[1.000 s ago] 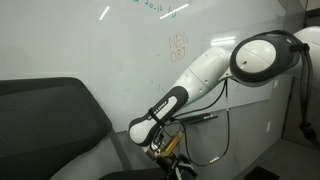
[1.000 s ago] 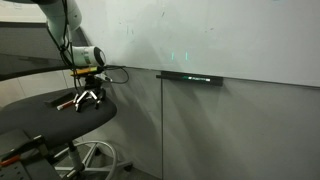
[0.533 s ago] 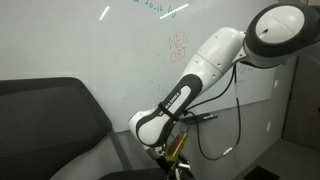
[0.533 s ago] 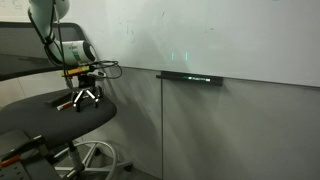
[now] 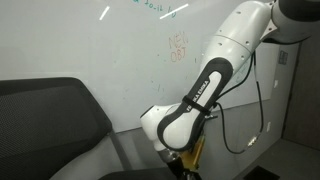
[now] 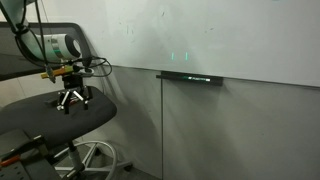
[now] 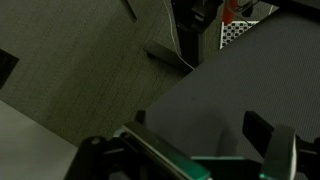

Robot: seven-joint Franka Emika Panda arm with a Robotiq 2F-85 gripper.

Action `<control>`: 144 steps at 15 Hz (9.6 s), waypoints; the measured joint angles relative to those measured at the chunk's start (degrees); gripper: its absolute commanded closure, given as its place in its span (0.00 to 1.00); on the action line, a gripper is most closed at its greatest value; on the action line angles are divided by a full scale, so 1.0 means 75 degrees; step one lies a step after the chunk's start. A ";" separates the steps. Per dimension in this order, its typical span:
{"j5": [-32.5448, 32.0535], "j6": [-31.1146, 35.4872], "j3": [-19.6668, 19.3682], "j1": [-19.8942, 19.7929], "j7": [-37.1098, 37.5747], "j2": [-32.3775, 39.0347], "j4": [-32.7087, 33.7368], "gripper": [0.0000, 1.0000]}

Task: Use the marker to write on the white board

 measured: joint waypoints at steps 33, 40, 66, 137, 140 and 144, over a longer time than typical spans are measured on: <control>-0.0037 -0.3631 0.0170 0.1156 0.0036 0.2243 0.3949 0.00; -0.0037 -0.4163 0.0112 0.1544 0.0427 0.2343 0.4341 0.00; 0.0249 -0.5195 0.0354 0.1207 -0.3133 0.3189 0.6235 0.00; -0.1450 -0.1313 0.0447 0.1236 0.0980 -0.1724 0.1103 0.94; -0.2144 -0.1394 0.0396 0.1173 0.0968 -0.1728 0.1470 0.94; -0.3070 -0.1910 0.0251 0.1006 0.0801 -0.1462 0.2616 0.94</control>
